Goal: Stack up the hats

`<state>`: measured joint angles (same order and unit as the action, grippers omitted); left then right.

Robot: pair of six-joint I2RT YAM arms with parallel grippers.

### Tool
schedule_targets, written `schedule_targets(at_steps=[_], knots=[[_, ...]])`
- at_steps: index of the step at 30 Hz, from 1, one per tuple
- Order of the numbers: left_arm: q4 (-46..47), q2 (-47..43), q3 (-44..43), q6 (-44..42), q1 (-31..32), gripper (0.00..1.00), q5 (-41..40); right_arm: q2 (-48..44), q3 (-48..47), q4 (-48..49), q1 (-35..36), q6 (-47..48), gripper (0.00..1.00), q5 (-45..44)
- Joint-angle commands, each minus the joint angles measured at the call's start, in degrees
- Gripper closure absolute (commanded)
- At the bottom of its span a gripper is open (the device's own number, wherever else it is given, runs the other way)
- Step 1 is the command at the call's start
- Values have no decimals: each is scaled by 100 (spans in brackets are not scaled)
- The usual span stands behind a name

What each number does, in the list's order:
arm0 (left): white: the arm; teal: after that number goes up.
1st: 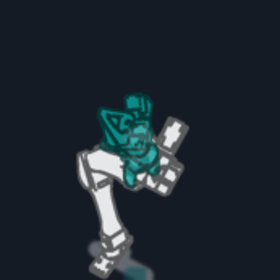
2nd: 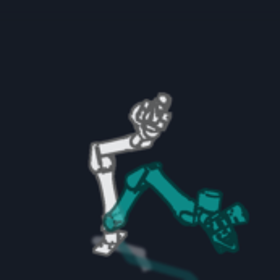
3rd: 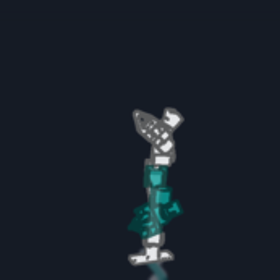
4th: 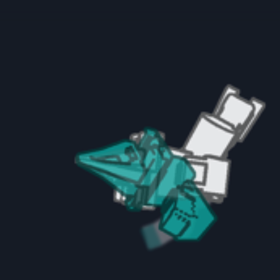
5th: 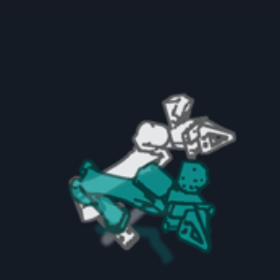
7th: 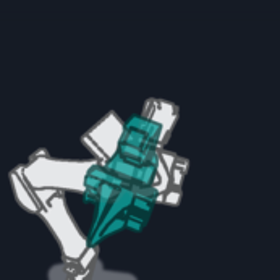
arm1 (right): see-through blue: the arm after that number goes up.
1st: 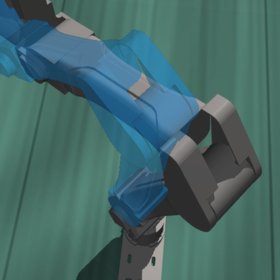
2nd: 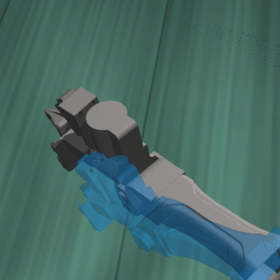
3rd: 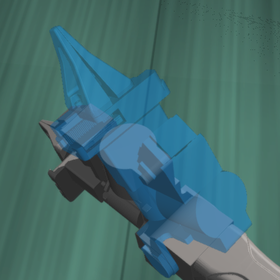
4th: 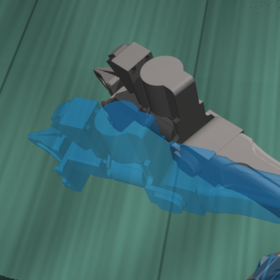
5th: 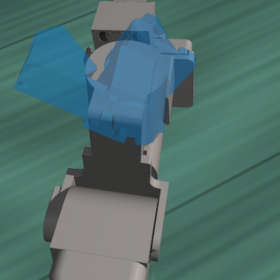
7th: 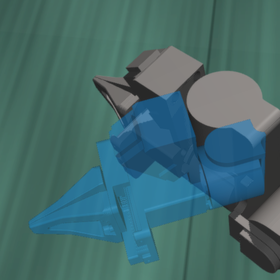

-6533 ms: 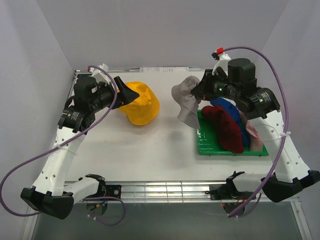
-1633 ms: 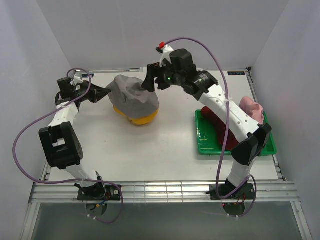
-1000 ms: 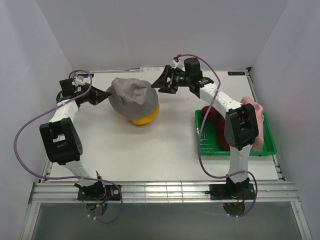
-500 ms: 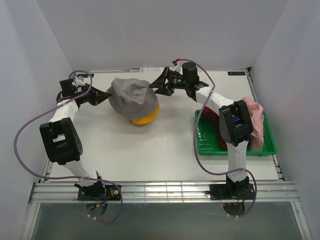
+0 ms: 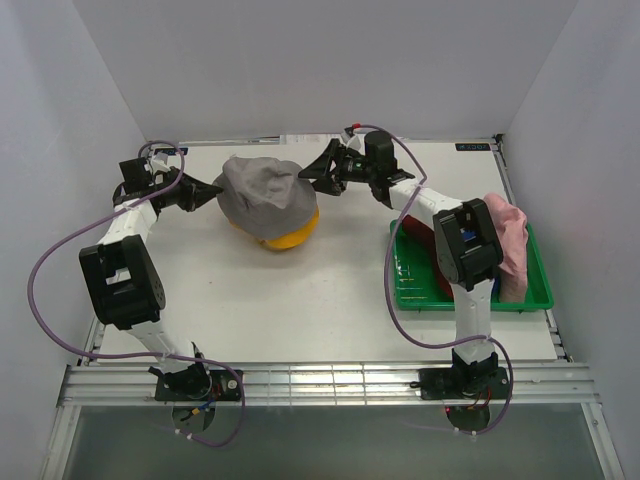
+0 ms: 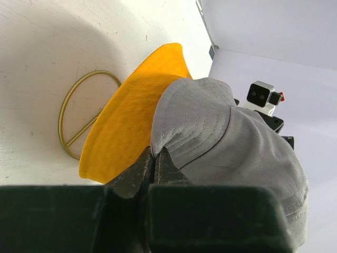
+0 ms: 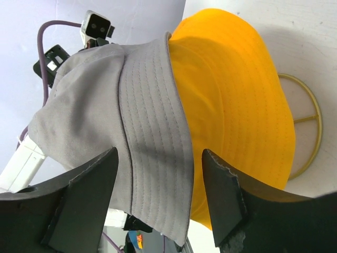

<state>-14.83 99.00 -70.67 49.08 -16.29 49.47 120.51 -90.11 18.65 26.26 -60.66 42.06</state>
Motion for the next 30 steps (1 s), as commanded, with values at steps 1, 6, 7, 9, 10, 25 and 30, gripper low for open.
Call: schedule_targets(at_steps=[1, 6, 7, 9, 10, 25, 30], knots=[[-11, -65, -122, -100, -40, 100, -43, 131, -95, 577, -7, -296, 30, 170], [-2, -65, -104, -100, -32, 100, -34, 227, -77, 780, 11, -525, 43, 214], [-11, -65, -96, -100, -32, 100, -26, 236, -60, 867, 11, -560, 47, 215], [-2, -74, -78, -100, -32, 100, -25, 254, 10, 947, 11, -648, 58, 215], [6, -65, -78, -109, -32, 100, -25, 254, 37, 964, 11, -657, 68, 215], [173, -21, 238, -100, 30, 100, -96, 219, -25, -782, 11, 502, 92, -453], [252, 23, 475, -171, 47, 100, -184, 131, 300, -864, 11, 784, 92, -568]])
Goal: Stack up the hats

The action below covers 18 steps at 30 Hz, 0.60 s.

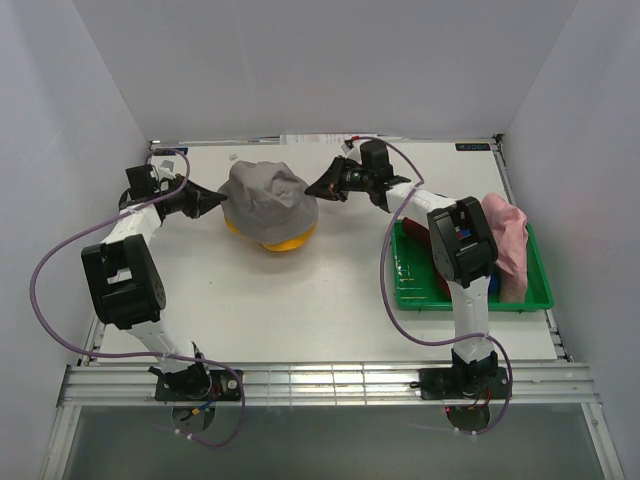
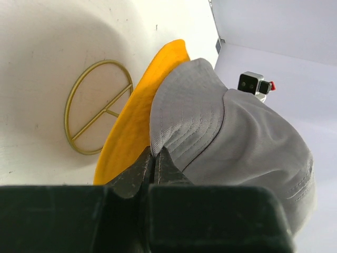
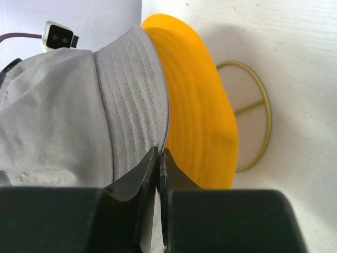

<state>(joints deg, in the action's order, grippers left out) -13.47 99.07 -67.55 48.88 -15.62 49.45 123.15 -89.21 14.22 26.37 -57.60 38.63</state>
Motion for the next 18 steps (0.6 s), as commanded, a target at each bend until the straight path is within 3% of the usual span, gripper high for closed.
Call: schedule_targets(at_steps=[1, 18], knots=[[126, 34, 198, -168, -20, 100, -199, -160, 254, -420, 0, 496, 92, -225], [73, 236, 594, -634, -20, 100, -524, -301, 615, -595, -18, 997, 92, -462]])
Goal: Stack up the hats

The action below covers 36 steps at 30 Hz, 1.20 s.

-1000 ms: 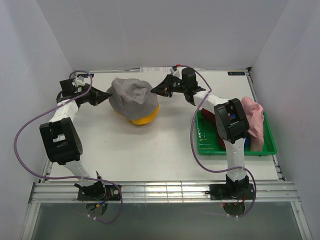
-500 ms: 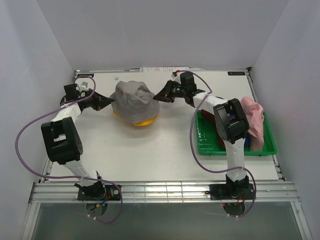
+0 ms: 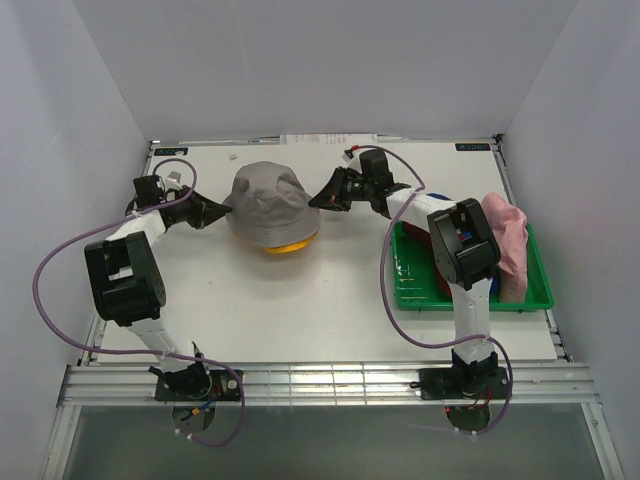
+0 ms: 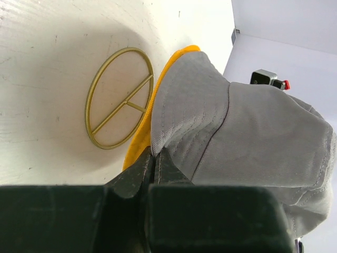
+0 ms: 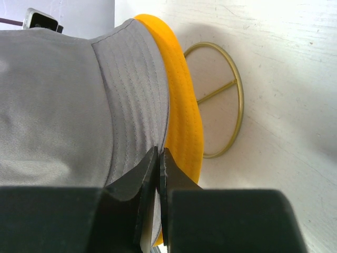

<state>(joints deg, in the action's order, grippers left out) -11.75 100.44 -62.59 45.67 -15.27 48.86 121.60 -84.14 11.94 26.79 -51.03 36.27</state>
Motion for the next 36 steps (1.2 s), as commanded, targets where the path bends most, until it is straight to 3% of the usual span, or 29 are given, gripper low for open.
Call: schedule_targets(at_steps=[1, 7, 9, 10, 13, 17, 24, 30, 36], knots=[[-117, 107, 80, -348, -55, 100, -457, -145, 91, -368, -59, 339, 92, -208], [-178, 2, -60, -392, -64, 98, -369, -312, 47, -298, -59, 400, 92, -191], [-196, -86, -166, -401, -64, 84, -325, -400, 29, -245, -59, 427, 92, -182], [-214, -121, -183, -392, -55, 67, -316, -418, 20, -245, -51, 435, 92, -182], [-275, -296, -271, -418, -64, 47, -316, -506, 20, -202, -51, 444, 92, -147], [-310, -525, -350, -410, -55, 39, -272, -602, 82, -79, -51, 418, 92, -112], [-407, -1043, -176, -191, -73, 39, 44, -830, 240, 106, -24, 392, 91, -76], [-328, -1833, 562, 3, -64, 42, 281, -1076, 547, 343, 37, 400, 83, -76], [-284, -2529, 1353, 188, -29, 44, 458, -1323, 881, 502, 125, 444, 82, -129]])
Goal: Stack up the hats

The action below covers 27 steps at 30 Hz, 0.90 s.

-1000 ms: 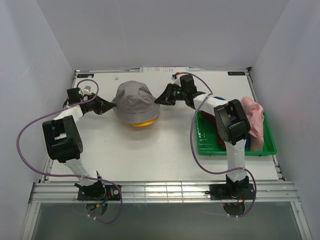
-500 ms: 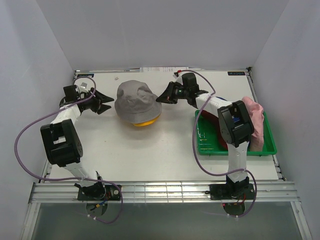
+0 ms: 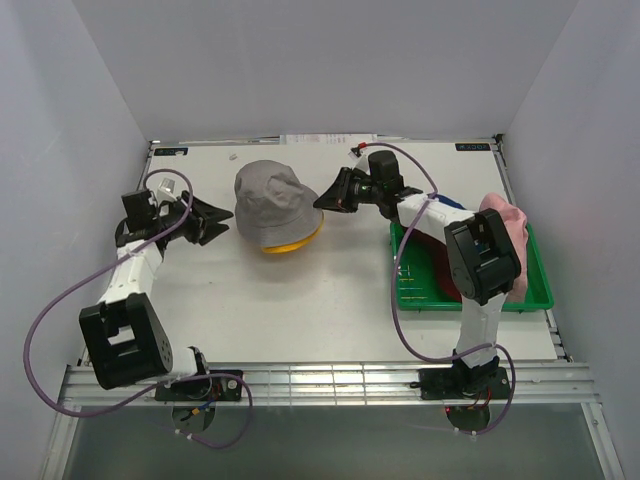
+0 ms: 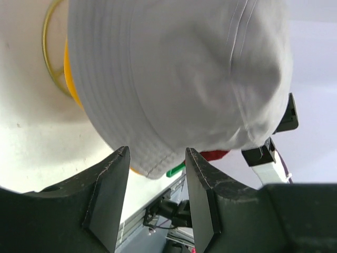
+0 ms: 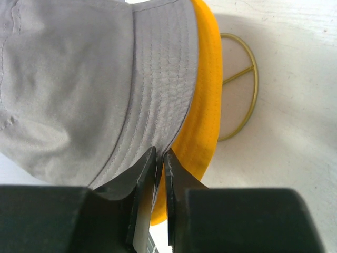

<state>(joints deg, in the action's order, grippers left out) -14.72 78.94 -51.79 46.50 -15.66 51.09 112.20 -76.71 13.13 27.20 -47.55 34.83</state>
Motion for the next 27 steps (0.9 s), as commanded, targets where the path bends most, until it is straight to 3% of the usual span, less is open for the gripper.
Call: schedule_targets(at_steps=[1, 3, 8, 17, 27], knots=[[22, -579, 370, 131, 10, 44, 217, -409, 173, 392, 92, 132, 82, -11], [109, -904, 861, 384, 98, 43, 173, -488, 331, 498, 136, 149, 83, -37], [452, -1143, 1171, 720, 274, 41, 68, -533, 559, 656, 198, 158, 84, -64], [1269, -1240, 1549, 1659, 1249, 39, -600, -603, 798, 841, 224, 176, 86, -82], [1314, -1100, 1435, 1783, 1399, 42, -969, -594, 798, 841, 224, 202, 87, -55]])
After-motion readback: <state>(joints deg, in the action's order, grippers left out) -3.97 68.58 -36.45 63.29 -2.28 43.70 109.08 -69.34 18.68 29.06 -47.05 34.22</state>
